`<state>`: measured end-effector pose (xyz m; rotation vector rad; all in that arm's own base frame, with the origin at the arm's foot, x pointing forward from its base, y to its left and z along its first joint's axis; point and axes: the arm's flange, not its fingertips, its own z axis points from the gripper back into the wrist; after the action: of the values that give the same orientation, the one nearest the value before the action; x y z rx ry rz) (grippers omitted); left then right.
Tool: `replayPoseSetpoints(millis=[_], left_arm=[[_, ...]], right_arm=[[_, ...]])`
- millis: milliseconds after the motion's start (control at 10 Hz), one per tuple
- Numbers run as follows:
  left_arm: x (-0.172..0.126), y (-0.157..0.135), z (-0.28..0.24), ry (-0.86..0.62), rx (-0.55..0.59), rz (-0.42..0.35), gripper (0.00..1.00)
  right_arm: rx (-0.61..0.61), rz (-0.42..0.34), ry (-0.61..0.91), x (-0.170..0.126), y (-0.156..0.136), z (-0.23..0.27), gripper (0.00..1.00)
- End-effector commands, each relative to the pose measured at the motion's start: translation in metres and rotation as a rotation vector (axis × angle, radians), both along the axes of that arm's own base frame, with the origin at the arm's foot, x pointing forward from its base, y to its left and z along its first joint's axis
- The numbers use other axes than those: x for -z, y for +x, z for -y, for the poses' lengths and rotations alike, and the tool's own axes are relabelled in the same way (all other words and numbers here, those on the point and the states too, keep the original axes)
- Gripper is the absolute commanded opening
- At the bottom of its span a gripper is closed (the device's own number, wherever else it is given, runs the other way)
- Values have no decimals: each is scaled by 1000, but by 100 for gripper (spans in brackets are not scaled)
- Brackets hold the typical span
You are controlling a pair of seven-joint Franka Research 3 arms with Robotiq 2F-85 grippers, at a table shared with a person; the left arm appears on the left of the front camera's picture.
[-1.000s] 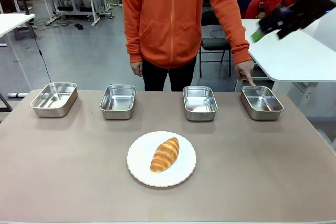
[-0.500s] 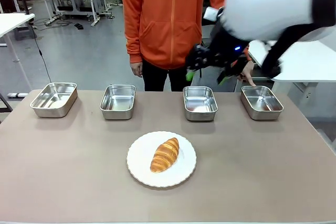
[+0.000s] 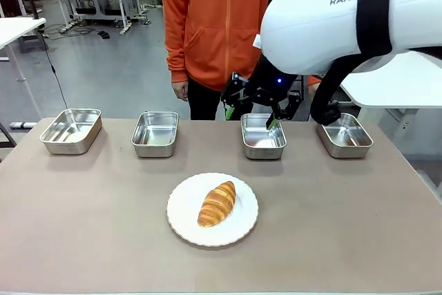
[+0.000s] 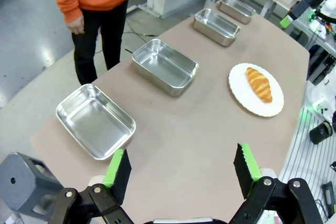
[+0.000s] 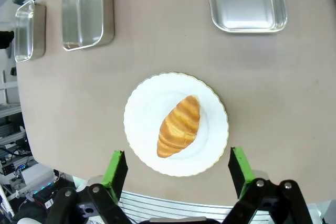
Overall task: Place the bread in the container.
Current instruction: Place the Butter Roll into the Airtight Container indicated by the human.
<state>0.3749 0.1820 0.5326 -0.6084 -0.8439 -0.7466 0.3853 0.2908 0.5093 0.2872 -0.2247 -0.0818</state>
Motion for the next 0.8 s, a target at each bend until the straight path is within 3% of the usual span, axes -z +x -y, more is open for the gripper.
replayPoseSetpoints(millis=[0,200,500,700], left_arm=[[-2,-1,0,-14,7,13,100],[-2,-1,0,-14,7,13,100],[-2,-1,0,-14,7,13,100],[-2,-1,0,-14,7,13,100]], right_arm=[[-25,17,-16,-5,-3,5,100],[-3,6,1,-3,-2,0,100],[165,-102,-81,39,-9,-79,100],[228,-135,-156,61,-18,-104,100]])
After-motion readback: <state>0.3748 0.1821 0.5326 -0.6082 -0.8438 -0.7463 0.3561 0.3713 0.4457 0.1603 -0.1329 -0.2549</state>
